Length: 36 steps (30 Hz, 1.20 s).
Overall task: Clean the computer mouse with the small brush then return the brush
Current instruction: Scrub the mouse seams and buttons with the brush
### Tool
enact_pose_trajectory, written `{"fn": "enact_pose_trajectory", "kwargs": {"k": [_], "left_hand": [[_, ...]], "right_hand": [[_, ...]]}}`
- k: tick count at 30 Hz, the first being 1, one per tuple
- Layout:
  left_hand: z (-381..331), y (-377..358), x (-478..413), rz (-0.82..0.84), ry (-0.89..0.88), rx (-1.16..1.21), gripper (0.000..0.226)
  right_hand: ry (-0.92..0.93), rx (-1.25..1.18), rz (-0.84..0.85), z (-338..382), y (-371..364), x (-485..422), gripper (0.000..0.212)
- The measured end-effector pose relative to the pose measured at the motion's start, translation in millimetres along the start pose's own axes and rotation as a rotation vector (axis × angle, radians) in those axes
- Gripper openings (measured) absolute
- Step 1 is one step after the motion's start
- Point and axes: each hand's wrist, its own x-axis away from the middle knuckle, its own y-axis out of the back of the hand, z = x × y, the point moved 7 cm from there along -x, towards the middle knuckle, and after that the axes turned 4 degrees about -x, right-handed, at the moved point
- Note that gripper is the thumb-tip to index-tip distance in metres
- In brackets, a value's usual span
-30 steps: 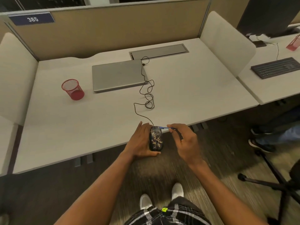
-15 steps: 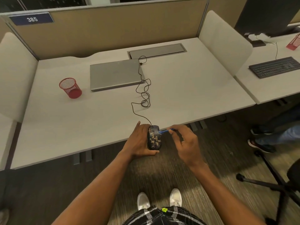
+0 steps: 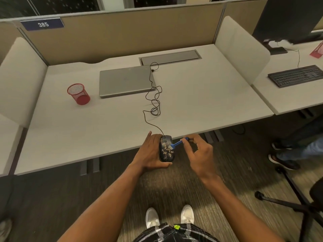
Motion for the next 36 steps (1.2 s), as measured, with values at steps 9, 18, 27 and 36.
{"fn": "enact_pose_trajectory", "kwargs": {"k": [9, 18, 27, 36], "left_hand": [[-9.2, -2.7, 6.3, -0.005, 0.011, -0.018, 0.120], [-14.9, -8.9, 11.3, 0.001, 0.006, -0.030, 0.120], [-13.7, -23.8, 13.5, 0.031, 0.006, -0.052, 0.124], [-12.1, -27.6, 12.2, 0.057, 0.032, -0.042, 0.126]], "right_hand": [[0.002, 0.001, -0.015, -7.0, 8.2, 3.7, 0.011], [0.004, 0.071, 0.003, -18.3, 9.8, 7.1, 0.012], [0.025, 0.149, 0.138, -17.0, 2.2, 8.7, 0.013], [-0.016, 0.068, 0.188, -20.5, 3.9, 7.2, 0.013]]}}
